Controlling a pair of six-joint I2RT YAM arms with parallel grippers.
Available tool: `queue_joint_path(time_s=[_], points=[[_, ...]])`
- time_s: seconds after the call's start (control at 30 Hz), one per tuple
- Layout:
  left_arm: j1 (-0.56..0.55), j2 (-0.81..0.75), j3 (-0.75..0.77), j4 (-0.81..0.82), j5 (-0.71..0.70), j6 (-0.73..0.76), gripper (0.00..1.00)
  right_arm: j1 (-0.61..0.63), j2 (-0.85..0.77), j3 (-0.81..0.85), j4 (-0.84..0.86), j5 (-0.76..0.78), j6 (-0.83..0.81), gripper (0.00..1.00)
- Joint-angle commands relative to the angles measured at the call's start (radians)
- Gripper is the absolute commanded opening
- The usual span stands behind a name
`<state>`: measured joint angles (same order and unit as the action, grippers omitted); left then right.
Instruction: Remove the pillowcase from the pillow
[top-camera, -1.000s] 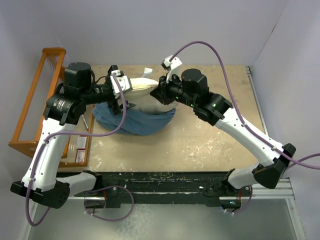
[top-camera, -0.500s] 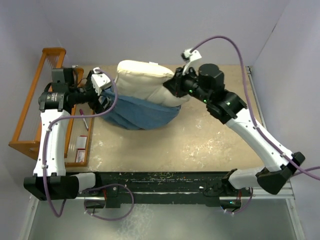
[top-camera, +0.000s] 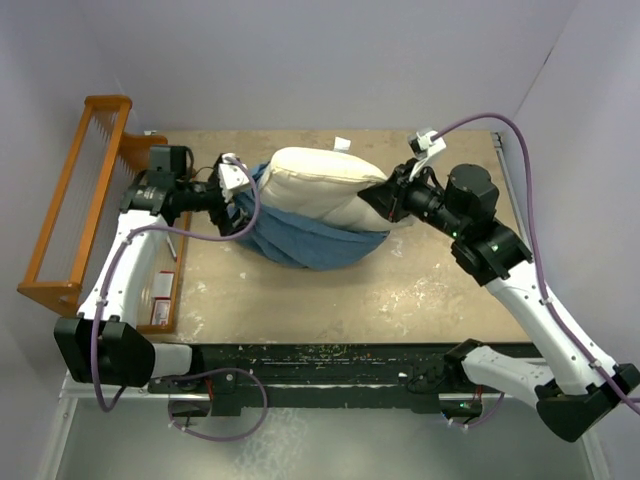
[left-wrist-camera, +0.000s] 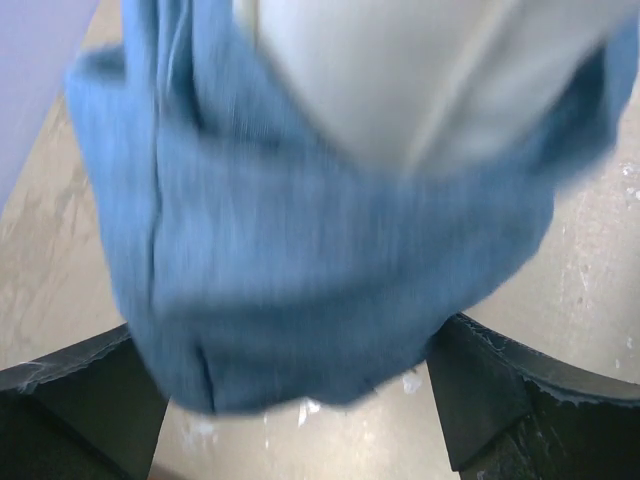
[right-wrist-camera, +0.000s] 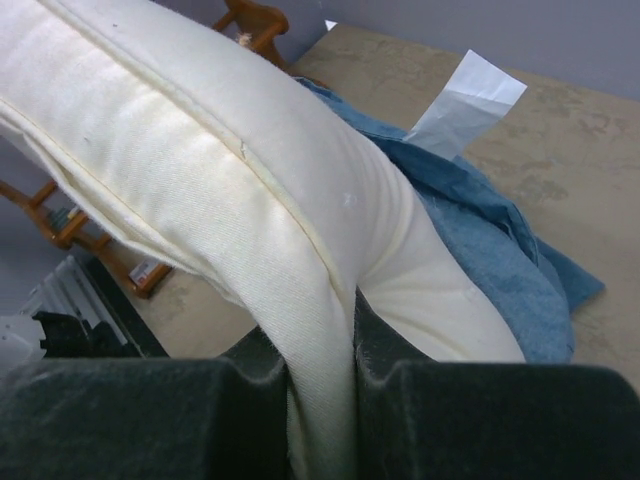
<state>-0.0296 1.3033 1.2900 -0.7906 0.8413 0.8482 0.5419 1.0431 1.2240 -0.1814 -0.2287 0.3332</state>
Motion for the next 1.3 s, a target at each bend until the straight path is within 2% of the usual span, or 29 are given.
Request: queue_joint_path(time_s=[0.0, 0.13, 0.2, 0.23, 0.27, 0.33, 0.43, 0.63, 0.67, 0.77, 0.87, 0.97, 1.1, 1.17, 1.27], points=[[-0.089, 0.003, 0.011, 0.138, 0.047, -0.017, 0.98, -0.02, -0.045, -0.018, 0.181, -0.153, 0.064, 0.0], [-0.115, 0.043, 0.016, 0.064, 0.029, 0.062, 0.88, -0.068, -0.064, -0.059, 0.246, -0.212, 0.114, 0.0], [-0.116, 0.056, -0.007, 0.041, 0.033, 0.073, 0.76, -0.099, -0.068, -0.08, 0.296, -0.232, 0.155, 0.0], [-0.118, 0.056, -0.025, 0.056, 0.035, 0.056, 0.65, -0.112, -0.064, -0.086, 0.312, -0.237, 0.172, 0.0], [-0.121, 0.051, -0.043, 0.09, 0.033, 0.028, 0.5, -0.121, -0.056, -0.088, 0.317, -0.235, 0.182, 0.0], [-0.128, 0.025, -0.073, 0.201, 0.023, -0.06, 0.02, -0.136, -0.034, -0.084, 0.285, -0.19, 0.199, 0.0], [-0.128, -0.037, -0.09, 0.405, -0.012, -0.249, 0.0, -0.156, -0.008, -0.082, 0.24, -0.142, 0.2, 0.0], [-0.128, -0.044, 0.138, 0.451, -0.144, -0.312, 0.0, -0.16, 0.016, -0.002, 0.094, -0.018, 0.118, 0.14], [-0.128, -0.041, 0.168, 0.464, -0.176, -0.303, 0.0, -0.16, 0.015, 0.006, 0.084, 0.002, 0.111, 0.2], [-0.13, -0.035, 0.254, 0.454, -0.227, -0.247, 0.0, -0.16, 0.025, 0.02, 0.053, 0.031, 0.082, 0.47], [-0.175, 0.003, 0.33, 0.316, -0.271, -0.164, 0.0, -0.16, 0.016, 0.017, 0.075, -0.016, 0.06, 0.61], [-0.259, 0.003, 0.273, 0.225, -0.342, -0.065, 0.0, -0.159, 0.004, 0.049, 0.101, -0.052, -0.002, 0.69], [-0.351, -0.006, 0.141, 0.21, -0.427, -0.015, 0.0, -0.158, -0.002, 0.121, 0.009, -0.1, -0.069, 0.81], [-0.375, 0.009, 0.075, 0.248, -0.475, -0.005, 0.0, -0.159, -0.019, 0.146, -0.052, -0.095, -0.08, 0.83], [-0.382, 0.043, 0.028, 0.294, -0.537, 0.007, 0.0, -0.16, -0.055, 0.167, -0.094, 0.009, -0.109, 0.85]])
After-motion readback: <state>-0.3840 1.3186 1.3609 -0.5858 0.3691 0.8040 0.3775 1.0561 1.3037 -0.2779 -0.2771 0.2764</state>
